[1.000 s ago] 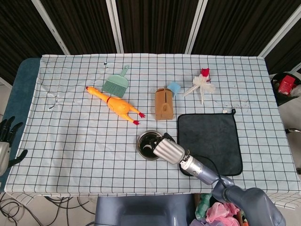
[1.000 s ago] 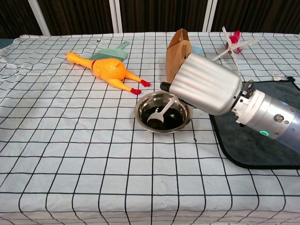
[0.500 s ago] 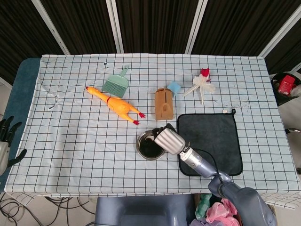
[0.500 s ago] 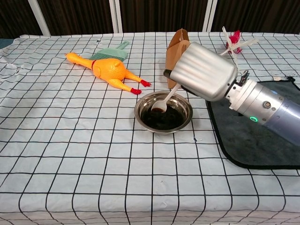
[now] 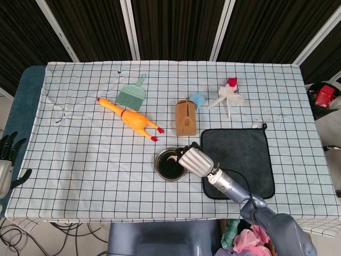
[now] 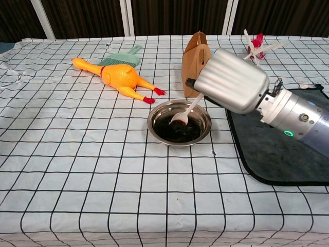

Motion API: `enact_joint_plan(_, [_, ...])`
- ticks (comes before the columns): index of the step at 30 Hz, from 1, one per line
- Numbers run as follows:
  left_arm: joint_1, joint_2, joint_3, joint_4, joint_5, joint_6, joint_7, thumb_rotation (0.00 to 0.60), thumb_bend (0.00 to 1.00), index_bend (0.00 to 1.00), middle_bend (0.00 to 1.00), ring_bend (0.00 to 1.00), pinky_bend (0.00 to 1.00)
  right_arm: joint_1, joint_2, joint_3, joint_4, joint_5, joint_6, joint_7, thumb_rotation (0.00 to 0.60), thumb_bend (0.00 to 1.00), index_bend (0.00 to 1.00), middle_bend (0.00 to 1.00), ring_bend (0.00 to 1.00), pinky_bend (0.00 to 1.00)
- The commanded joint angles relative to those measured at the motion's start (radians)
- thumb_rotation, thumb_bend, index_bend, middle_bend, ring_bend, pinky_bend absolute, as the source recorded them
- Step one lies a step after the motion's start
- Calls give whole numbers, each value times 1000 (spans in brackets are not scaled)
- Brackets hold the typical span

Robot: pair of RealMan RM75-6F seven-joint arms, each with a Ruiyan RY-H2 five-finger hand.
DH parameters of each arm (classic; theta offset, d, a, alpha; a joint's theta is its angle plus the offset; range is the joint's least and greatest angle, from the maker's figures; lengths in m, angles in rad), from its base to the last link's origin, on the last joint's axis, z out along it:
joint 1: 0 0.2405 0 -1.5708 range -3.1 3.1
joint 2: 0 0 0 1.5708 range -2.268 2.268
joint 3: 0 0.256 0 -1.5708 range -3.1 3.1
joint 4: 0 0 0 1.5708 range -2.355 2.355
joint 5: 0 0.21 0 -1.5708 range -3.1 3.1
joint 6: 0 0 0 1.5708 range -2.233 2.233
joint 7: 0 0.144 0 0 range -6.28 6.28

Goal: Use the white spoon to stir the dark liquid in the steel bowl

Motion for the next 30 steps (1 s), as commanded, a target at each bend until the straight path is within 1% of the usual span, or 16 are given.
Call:
enact_joint_plan(1, [0, 0, -1, 0, -2, 0, 0, 600, 219, 138, 7, 0, 0, -13, 16, -17, -23, -11, 10, -7, 600, 421, 714, 859, 1000, 1000])
enact_joint_plan(5, [0, 0, 1, -1, -1, -2, 1, 600, 219, 138, 7, 0, 0, -29, 41, -43, -55, -27, 15, -26, 600, 421, 718, 859, 1000, 1000])
enact_joint_plan(10, [0, 0, 2, -1, 2, -1, 1, 600, 219, 138, 7, 0, 0, -45, 70, -52, -101, -30, 18, -41, 600, 422, 724, 859, 1000, 1000])
enact_joint_plan(19, [-2, 0, 3, -1, 2, -6, 1, 600, 220, 138, 7, 0, 0, -76, 115, -75, -221, -45, 15, -78, 600, 423, 740, 859, 1000, 1000])
enact_joint_plan(24, [-1, 1, 5, -3, 8, -1, -1, 600, 218, 138, 7, 0, 0, -73, 115, -69, -270, -48, 5, -81, 600, 427, 740, 859, 1000, 1000])
enact_joint_plan(30, [0, 3, 5, -2, 9, 0, -7, 600, 219, 138, 7, 0, 0, -58, 92, -40, -292, -41, -17, -85, 600, 428, 740, 859, 1000, 1000])
